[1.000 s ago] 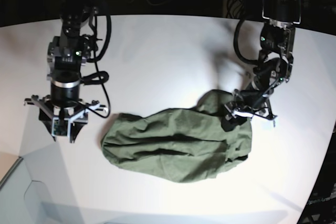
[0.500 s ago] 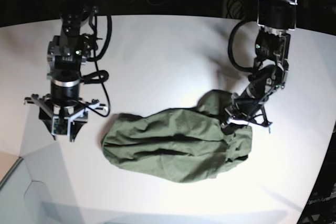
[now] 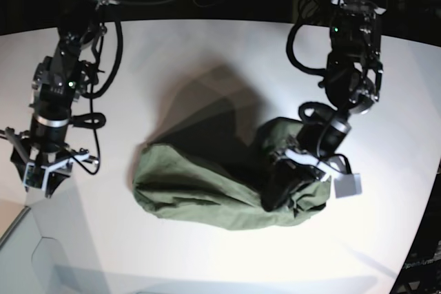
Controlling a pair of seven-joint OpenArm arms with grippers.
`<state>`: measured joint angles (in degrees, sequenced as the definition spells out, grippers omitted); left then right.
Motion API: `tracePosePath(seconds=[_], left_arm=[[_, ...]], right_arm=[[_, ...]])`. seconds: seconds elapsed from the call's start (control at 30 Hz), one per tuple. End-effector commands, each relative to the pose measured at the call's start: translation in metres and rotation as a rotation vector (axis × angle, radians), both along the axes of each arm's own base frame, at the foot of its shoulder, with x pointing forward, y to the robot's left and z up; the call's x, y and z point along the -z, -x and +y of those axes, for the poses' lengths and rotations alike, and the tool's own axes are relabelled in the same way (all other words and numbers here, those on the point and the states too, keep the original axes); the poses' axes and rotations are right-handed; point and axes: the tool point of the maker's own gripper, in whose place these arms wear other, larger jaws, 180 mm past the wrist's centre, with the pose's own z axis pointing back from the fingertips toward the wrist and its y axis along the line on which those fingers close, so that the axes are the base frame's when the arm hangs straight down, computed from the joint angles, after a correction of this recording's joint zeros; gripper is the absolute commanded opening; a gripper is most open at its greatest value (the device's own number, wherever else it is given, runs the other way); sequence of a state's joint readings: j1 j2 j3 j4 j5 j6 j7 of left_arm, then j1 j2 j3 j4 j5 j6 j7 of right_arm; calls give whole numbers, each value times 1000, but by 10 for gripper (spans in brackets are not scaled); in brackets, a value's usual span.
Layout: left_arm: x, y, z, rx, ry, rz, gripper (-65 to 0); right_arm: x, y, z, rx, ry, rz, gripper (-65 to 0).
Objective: Layout the t-shirt on the table in an organized manner, then fold the t-shirt properly
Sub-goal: 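Lift the shirt fabric with the left gripper and move it across the heap, then regrasp the shirt fabric with the left gripper and lift it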
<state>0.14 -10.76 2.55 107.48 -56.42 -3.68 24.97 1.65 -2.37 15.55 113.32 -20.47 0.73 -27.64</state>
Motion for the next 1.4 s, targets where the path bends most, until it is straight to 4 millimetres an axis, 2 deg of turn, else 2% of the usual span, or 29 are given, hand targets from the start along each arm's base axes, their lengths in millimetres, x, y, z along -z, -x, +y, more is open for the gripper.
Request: tracePosePath(seconds=[0.0, 0.1, 0.23, 0.37, 0.43, 0.53, 0.57, 0.7, 0.87, 1.03, 1.37], left_arm=[[-11, 5, -6, 20, 24, -34, -648], [12, 23, -29, 81, 28, 33, -648], [61, 49, -48, 132, 19, 176, -648], [110, 78, -72, 209, -3, 317, -648], [133, 88, -76, 239, -34, 374, -648], [154, 103, -83, 295, -81, 424, -648], [157, 105, -82, 301, -91, 430, -648], [144, 99, -81, 317, -106, 386, -646], [138, 104, -97, 490, -210, 414, -645], [143, 107, -99, 624, -328, 478, -645], [143, 105, -95, 627, -347, 480, -645]], right_arm=[[-23, 0, -10, 23, 31, -69, -406], [-35, 2, -28, 71, 41, -99, -406], [-41, 5, -40, 96, 59, -107, -406], [-43, 5, -41, 92, 72, -109, -406], [-44, 4, -40, 88, 74, -111, -405], [-43, 4, -40, 88, 73, -110, -403], [-43, 4, -40, 87, 71, -111, -403], [-42, 4, -39, 87, 68, -109, -402], [-41, 2, -37, 70, 33, -120, -402], [-41, 2, -37, 69, 31, -122, -402], [-41, 2, -36, 66, 29, -123, -402]])
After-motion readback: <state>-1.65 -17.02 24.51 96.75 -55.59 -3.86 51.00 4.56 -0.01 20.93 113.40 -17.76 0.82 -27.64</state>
